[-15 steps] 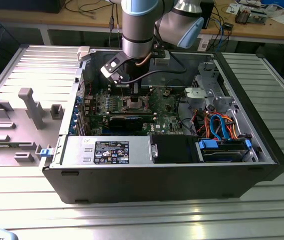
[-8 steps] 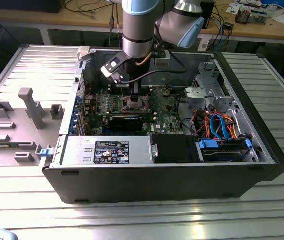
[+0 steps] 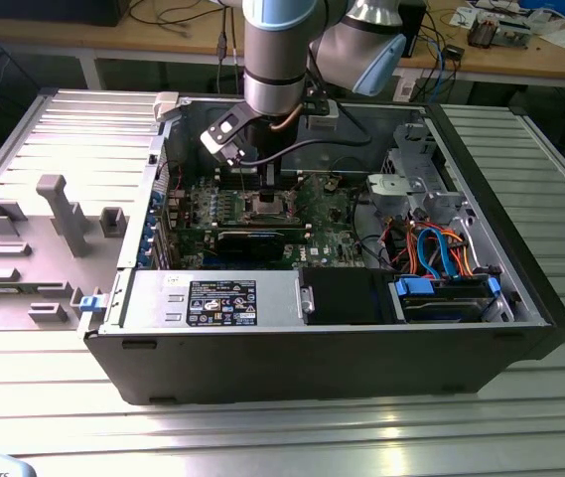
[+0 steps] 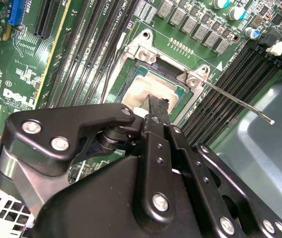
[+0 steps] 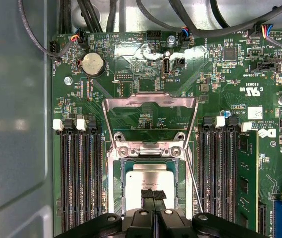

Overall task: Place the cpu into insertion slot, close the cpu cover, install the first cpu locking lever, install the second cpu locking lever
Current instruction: 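Close the cpu cover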

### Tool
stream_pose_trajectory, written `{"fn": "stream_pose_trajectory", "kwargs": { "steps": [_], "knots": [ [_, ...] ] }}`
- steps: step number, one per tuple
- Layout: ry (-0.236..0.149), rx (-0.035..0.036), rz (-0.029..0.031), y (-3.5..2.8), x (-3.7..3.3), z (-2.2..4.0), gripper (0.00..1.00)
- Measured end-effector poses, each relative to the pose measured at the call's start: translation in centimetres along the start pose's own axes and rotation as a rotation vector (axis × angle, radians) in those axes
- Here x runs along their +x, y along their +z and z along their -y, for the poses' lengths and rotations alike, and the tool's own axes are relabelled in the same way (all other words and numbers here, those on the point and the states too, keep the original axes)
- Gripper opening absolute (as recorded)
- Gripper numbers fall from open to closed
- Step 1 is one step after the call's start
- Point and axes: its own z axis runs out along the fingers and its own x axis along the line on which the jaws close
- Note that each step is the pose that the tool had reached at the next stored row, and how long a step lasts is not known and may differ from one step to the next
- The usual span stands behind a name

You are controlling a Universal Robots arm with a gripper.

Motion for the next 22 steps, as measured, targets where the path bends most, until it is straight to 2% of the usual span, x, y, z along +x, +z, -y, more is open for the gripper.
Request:
{"fn": "stream_pose_trajectory", "kwargs": {
  "steps": [14,22],
  "knots": [
    [0.000,0.0077,0.0000,-0.08,0.00,-0.07,0.11],
    [0.000,0.0090,0.0000,-0.25,0.01,-0.08,0.11]
  ]
}}
